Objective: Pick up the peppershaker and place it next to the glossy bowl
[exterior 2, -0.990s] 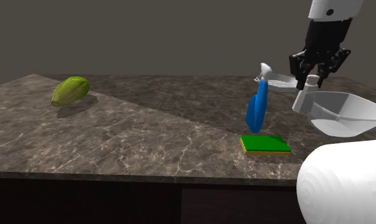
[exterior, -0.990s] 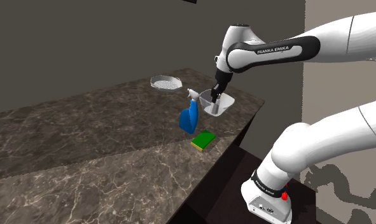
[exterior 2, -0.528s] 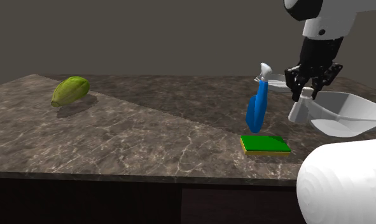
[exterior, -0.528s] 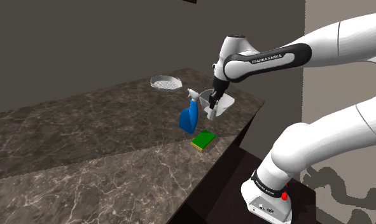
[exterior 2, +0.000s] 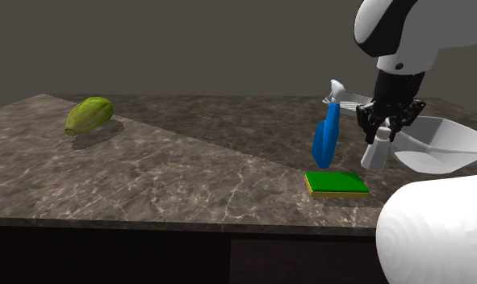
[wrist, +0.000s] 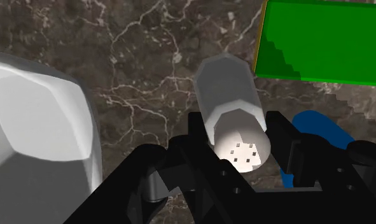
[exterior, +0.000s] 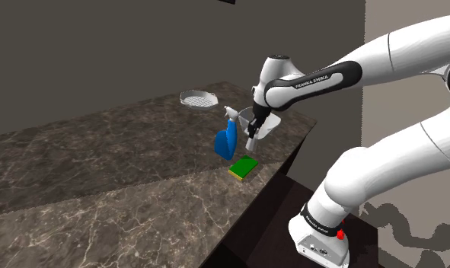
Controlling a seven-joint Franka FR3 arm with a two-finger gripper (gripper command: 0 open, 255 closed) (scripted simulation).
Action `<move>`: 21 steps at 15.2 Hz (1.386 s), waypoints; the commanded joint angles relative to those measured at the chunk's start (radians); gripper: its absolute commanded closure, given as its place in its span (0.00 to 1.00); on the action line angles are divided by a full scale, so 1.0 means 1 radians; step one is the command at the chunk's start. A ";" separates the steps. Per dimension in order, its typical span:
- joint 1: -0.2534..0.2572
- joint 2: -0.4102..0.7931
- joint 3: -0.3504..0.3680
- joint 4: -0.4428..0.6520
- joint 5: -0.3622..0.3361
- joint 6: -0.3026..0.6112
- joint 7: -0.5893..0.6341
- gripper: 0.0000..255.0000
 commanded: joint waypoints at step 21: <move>-0.002 0.046 0.001 -0.033 -0.009 0.079 0.014 0.00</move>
